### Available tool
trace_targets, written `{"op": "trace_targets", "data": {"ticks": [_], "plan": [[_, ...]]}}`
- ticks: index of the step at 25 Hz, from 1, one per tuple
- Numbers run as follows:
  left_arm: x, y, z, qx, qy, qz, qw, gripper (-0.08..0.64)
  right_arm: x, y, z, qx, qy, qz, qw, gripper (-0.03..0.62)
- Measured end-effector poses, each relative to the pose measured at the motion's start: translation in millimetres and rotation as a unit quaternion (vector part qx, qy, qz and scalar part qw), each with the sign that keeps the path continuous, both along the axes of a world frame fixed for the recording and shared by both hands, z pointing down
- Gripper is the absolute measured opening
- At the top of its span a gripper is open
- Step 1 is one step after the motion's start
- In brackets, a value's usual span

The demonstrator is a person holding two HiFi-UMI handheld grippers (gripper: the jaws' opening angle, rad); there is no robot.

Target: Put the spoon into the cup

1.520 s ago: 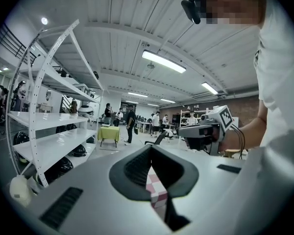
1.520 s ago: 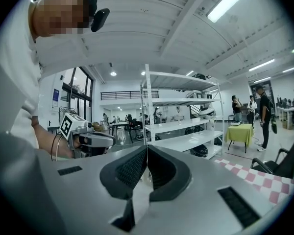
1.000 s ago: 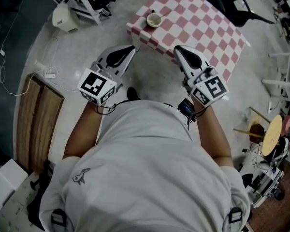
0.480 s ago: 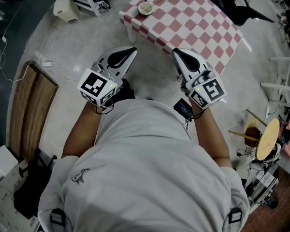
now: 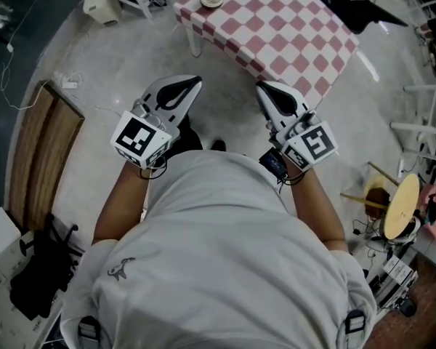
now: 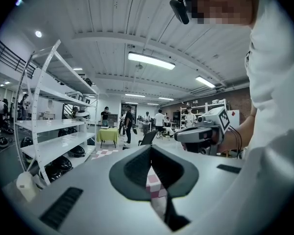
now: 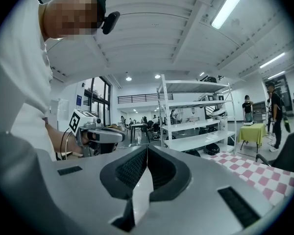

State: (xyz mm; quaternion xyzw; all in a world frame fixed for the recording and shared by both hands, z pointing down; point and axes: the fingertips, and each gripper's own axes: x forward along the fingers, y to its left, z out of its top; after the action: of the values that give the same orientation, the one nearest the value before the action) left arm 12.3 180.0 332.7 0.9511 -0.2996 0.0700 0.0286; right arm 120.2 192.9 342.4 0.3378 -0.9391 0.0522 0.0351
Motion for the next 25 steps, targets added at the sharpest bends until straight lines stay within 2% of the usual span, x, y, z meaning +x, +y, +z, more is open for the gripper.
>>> {"op": "trace_targets", "data": {"ticks": [10,25], "plan": [[16,45,-4,0.006,0.007,-0.006,0.9999,0.014,10,45,1,-0.003,-0.02,0.004,1.0,0.032],[24,48,-5,0.008,0.011,-0.003,0.9999,0.014,16,49,-6,0.006,-0.019,0.003,1.0,0.032]]}}
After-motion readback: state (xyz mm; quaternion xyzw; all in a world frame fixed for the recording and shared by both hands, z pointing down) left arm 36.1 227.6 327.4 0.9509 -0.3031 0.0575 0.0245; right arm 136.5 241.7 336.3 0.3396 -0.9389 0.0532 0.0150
